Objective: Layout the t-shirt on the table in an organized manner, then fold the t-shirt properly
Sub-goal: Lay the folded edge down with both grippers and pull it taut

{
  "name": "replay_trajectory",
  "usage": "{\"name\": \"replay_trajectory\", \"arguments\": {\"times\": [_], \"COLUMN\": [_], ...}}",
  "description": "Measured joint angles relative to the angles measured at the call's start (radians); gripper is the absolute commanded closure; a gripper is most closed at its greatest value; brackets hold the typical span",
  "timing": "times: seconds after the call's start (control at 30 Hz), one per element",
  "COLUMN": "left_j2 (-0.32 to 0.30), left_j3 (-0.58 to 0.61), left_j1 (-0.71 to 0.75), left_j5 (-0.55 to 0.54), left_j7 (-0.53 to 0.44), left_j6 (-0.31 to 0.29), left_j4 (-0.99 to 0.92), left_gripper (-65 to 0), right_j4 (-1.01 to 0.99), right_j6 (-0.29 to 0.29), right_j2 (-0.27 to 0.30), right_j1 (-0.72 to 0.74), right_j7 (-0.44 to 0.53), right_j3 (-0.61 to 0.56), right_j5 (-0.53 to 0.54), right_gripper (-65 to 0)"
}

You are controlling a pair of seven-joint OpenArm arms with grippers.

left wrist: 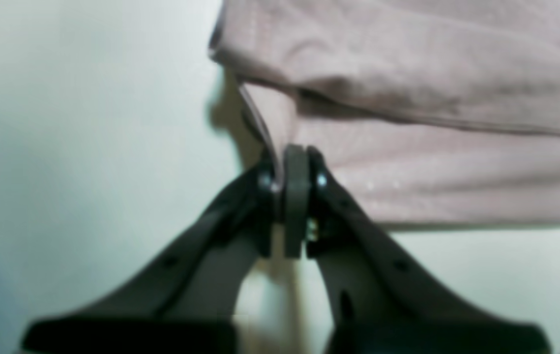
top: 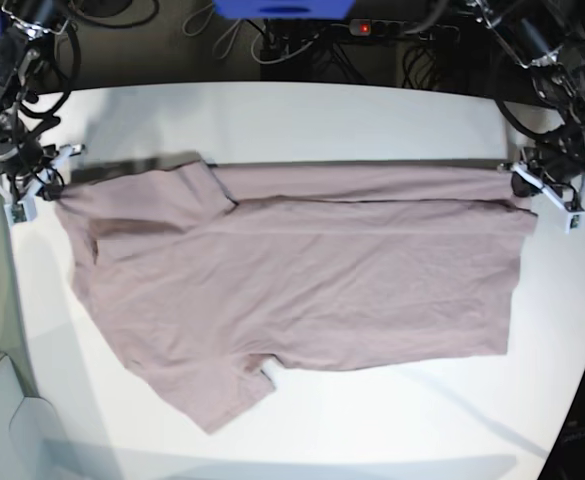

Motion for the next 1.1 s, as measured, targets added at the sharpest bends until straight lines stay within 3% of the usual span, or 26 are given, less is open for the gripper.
{"name": "replay_trajectory", "arguments": {"times": [0.3, 0.63, 0.83, 0.93, 1.1], "left_j2": [0.016, 0.02, 0.015, 0.0, -0.015], "left_j3": [0.0, -0.012, -0.04, -0.038, -0.034], "left_j1": [0.17, 0.225, 0.124, 0.026, -0.103], "left_j5": [-0.006, -0.01, -0.009, -0.01, -0.005], "left_j7": [0.048, 0.048, 0.065, 0.165, 0.235], "left_j6": [-0.003, -0.003, -0.005, -0.005, -0.003], "left_j4": [0.252, 0.265, 0.293, 0.29, 0.287], "left_gripper": [-0.2, -0.2, -0.2, -0.2, -0.2], "right_j4": [0.087, 0.2, 0.321, 0.327, 0.325], "right_j6": [0.001, 0.001, 0.005, 0.007, 0.008], "right_j2": [0.0, -0.057, -0.048, -0.002, 0.027], "right_j1": [-0.193, -0.281, -0.208, -0.133, -0.082], "right_j7": [0.001, 0.001, -0.013, 0.001, -0.011], "right_j3": [0.001, 0.058, 0.056, 0.039, -0.01], "right_j5": [0.002, 0.001, -0.008, 0.002, -0.005], "right_gripper": [0.0, 0.0, 0.0, 0.0, 0.0]}}
